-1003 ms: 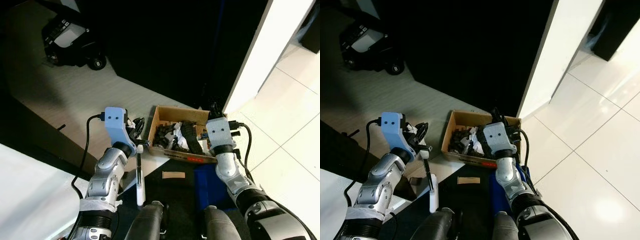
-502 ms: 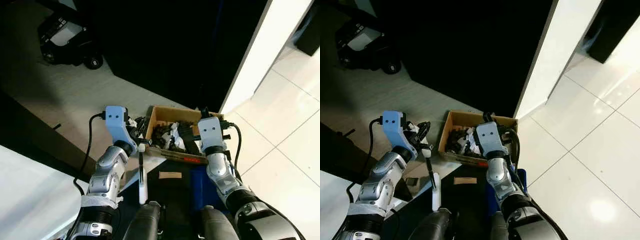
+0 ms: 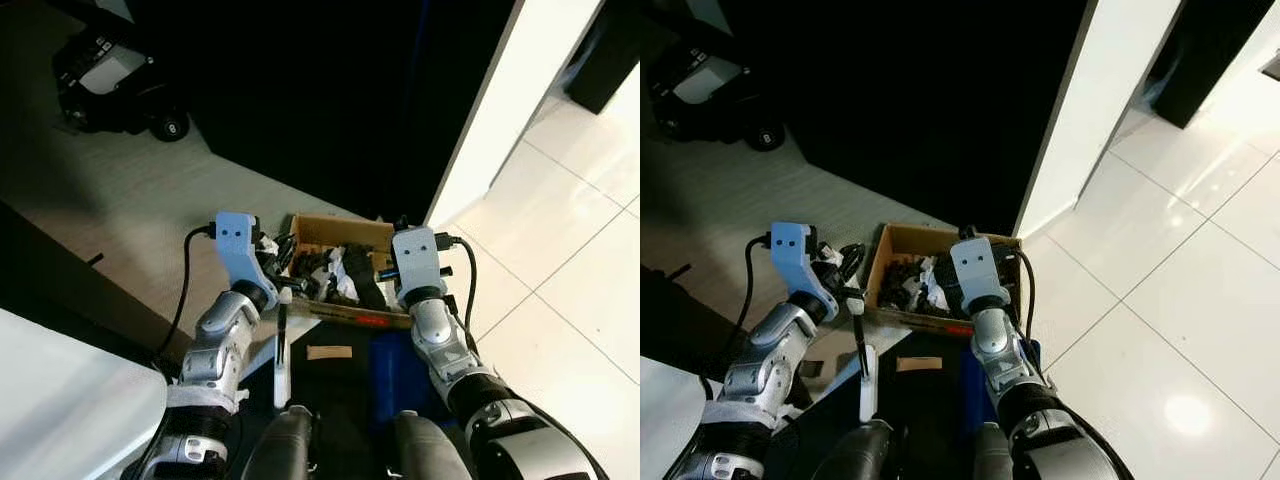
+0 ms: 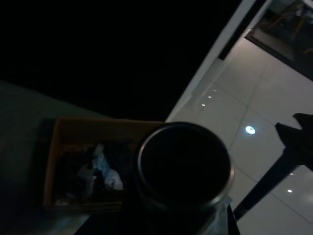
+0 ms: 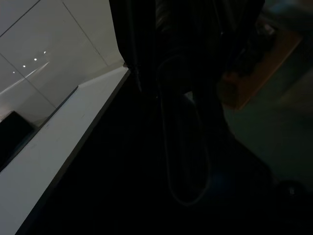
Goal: Sweep floor
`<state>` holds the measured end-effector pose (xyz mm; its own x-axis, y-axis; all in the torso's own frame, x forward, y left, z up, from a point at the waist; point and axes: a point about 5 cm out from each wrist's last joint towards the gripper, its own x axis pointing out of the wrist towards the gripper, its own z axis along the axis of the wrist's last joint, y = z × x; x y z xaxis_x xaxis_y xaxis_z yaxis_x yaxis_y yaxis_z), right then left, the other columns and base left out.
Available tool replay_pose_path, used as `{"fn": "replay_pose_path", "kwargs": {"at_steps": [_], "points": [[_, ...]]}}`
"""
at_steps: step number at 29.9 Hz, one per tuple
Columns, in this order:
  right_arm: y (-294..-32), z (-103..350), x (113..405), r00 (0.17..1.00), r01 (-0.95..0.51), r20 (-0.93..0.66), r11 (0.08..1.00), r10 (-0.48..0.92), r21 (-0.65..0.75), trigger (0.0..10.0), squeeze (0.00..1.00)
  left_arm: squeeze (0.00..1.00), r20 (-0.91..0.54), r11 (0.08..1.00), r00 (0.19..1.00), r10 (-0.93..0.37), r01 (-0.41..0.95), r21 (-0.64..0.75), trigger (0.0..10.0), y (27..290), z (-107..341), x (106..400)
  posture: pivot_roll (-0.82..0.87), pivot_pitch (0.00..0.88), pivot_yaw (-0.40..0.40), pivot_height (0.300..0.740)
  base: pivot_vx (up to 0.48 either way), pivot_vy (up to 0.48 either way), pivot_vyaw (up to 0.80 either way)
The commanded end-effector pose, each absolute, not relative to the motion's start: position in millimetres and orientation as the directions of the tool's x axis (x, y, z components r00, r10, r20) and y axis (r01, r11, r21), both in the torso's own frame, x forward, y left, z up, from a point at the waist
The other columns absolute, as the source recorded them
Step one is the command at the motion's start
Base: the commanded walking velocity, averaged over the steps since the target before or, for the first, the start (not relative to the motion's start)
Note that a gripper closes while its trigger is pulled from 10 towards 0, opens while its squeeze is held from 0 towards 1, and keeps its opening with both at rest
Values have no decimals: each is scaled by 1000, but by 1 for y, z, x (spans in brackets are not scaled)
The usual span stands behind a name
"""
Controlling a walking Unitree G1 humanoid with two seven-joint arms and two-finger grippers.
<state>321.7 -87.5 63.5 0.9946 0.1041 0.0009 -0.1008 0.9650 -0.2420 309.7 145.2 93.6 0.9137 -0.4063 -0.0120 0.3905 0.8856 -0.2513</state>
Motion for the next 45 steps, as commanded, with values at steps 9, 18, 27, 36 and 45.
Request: {"fn": "replay_pose_path", "kwargs": {"at_steps": [9,18,27,36,45], "points": [[-82,43,309,985,-142,-118,976,124,-163,10000,0,0,69,876,891,-450,455,-158,10000,144,112,336,-17,188,29,740,0,0,0],[-82,44,309,986,-144,-110,977,127,-159,10000,0,0,10,747,785,-620,594,-300,10000,101,86,326,-43,194,35,740,0,0,0],[-84,46,310,987,-140,-106,977,124,-159,10000,0,0,62,600,699,-712,652,-464,10000,70,79,305,-47,197,36,740,0,0,0],[-82,46,310,985,-150,-112,976,133,-160,10000,0,0,227,446,669,-708,673,-591,10000,45,104,296,-31,196,29,740,0,0,0],[-82,46,310,984,-153,-115,975,136,-158,10000,0,0,292,342,608,-738,711,-614,10000,43,126,282,-17,193,34,740,0,0,0]]}}
